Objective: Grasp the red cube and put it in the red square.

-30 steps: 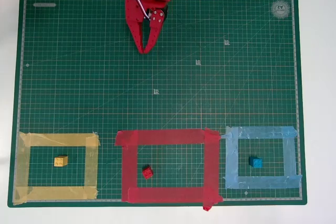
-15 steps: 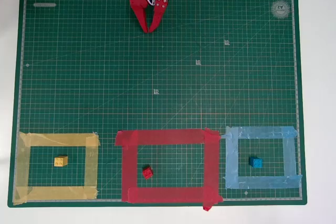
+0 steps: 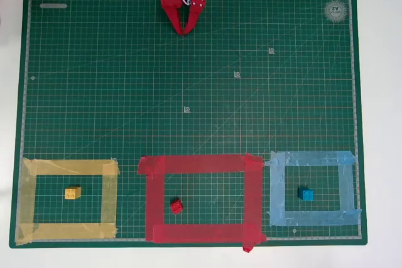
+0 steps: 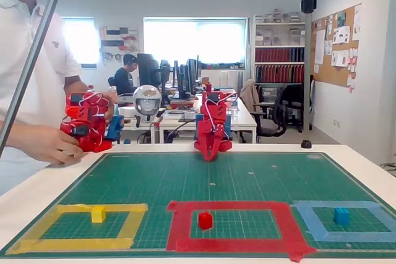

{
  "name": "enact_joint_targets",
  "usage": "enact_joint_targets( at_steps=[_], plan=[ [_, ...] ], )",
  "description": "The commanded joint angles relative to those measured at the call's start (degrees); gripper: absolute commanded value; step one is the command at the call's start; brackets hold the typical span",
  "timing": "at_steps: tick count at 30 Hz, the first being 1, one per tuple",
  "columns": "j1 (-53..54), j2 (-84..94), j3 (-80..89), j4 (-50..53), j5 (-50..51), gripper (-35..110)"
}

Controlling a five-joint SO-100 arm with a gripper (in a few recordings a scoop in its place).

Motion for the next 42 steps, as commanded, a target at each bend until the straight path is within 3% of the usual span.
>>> enact_joint_targets(
  at_steps=[1, 42],
  plan=[
    [0.2, 0.9, 0.4, 1.3, -1.3, -1],
    [0.9, 2.1, 0.4, 1.1, -0.8, -1]
  ],
)
